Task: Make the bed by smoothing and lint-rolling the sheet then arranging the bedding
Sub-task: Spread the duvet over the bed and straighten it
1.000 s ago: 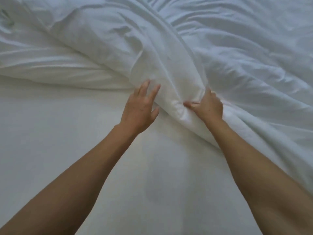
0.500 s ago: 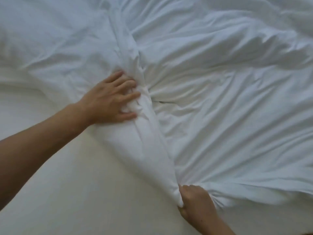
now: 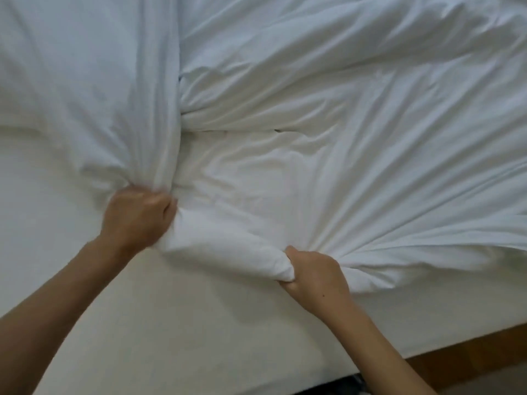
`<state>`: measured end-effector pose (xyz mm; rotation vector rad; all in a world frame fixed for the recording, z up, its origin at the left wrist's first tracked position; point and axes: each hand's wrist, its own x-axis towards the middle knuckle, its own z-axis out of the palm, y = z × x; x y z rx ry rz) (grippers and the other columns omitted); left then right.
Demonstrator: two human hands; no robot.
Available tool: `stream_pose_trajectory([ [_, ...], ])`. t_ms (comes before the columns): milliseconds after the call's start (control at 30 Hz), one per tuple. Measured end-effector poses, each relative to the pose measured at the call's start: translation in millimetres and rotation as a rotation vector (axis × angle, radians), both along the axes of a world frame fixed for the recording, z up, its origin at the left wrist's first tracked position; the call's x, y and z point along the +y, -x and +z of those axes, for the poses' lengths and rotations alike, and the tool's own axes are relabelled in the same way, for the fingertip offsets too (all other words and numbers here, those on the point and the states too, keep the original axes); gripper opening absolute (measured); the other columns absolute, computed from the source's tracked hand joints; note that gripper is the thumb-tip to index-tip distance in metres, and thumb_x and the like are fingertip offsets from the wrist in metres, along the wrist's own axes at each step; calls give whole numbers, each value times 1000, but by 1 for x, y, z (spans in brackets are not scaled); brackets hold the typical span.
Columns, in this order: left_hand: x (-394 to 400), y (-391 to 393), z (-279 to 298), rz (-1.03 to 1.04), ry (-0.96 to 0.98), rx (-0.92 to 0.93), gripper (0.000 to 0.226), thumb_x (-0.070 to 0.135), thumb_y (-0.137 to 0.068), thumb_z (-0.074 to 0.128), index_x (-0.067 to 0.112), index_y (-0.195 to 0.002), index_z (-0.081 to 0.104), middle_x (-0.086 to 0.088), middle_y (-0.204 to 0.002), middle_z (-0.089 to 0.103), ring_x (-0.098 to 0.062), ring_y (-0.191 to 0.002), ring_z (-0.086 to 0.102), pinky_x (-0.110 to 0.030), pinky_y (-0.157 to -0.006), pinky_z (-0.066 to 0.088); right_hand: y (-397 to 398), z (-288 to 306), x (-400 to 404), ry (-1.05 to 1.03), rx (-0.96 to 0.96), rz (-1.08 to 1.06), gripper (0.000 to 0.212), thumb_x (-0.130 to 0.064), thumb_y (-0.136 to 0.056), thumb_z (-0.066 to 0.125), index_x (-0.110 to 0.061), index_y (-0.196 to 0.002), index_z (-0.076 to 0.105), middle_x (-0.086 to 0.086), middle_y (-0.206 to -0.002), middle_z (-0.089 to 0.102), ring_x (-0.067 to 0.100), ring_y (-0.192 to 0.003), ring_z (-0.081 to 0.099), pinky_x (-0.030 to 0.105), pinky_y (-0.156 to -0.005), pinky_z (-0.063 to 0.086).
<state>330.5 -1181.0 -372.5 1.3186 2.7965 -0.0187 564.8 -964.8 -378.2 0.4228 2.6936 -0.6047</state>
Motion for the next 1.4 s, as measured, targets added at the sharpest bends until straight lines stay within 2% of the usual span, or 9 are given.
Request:
stream_pose_trajectory([
  [200, -123, -176, 7, 90, -30, -258, 54, 29, -100, 31, 17, -51, 51, -8, -42, 48, -27, -35, 49, -32, -38, 40, -131, 7, -49, 139, -219, 266, 40, -43, -47, 76, -34, -66, 42, -11, -51, 51, 7, -43, 51, 20, -43, 23],
  [267, -141, -222, 1, 114, 7, -373, 56, 34, -102, 25, 19, -56, 52, -4, -45, 48, -24, -37, 52, -28, -36, 41, -160, 5, -56, 152, -332, 286, 45, -46, -38, 76, -34, -73, 50, -14, -63, 54, 7, -53, 56, 18, -48, 28],
  [367, -143, -249, -4, 163, 76, -481, 16, 33, -88, 44, 23, -76, 47, -1, -53, 53, -23, -46, 57, -29, -40, 45, -164, -3, -57, 178, -470, 240, 57, -67, -59, 50, -29, -101, 53, -9, -100, 53, 15, -92, 58, 26, -70, 43],
  [500, -114, -217, 9, 96, -190, -339, 13, 21, -85, 53, 16, -97, 54, -6, -87, 64, -26, -81, 61, -35, -72, 47, -134, 4, -77, 239, -267, 73, 49, -73, -75, 42, -30, -93, 58, -16, -88, 54, 9, -83, 56, 19, -64, 37],
  [600, -77, -153, 23, 73, -345, -132, 35, 15, -88, 56, 8, -122, 51, -21, -121, 61, -38, -113, 55, -48, -96, 43, -85, 15, -108, 428, -117, -240, 60, -71, -75, 47, -28, -117, 58, -20, -101, 57, -1, -90, 55, 13, -74, 42],
  [833, -13, -5, 17, 362, 66, -227, 96, 57, -83, 62, 19, -155, 10, -23, -158, 10, -42, -145, 12, -56, -114, 17, 82, 13, -167, 1007, -6, -698, 102, -28, -81, 76, -26, -153, 5, -17, -145, 31, -1, -127, 36, 19, -100, 34],
  [1000, -39, 19, 7, 420, 191, -237, 70, 52, -90, 57, 7, -140, 34, -24, -119, 52, -39, -106, 52, -45, -85, 40, 131, 8, -177, 827, -83, -572, 107, -17, -80, 72, -24, -154, -4, 0, -153, 33, 24, -128, 45, 32, -101, 40],
  [1167, -91, 16, 14, 316, 65, -220, 18, 29, -94, 52, 12, -93, 46, -16, -82, 63, -37, -71, 59, -36, -57, 30, 122, 6, -242, 659, -156, -363, 48, -11, -89, 54, -5, -135, 45, 19, -118, 63, 39, -106, 58, 35, -81, 45],
  [1400, -303, -98, 23, 492, 279, -417, 32, 30, -66, 62, 28, -97, 65, -1, -86, 71, -29, -55, 65, -28, -47, 45, 37, 15, -397, 876, -548, 89, 44, -11, -94, 48, -4, -138, 45, 22, -134, 53, 37, -120, 51, 35, -98, 40],
])
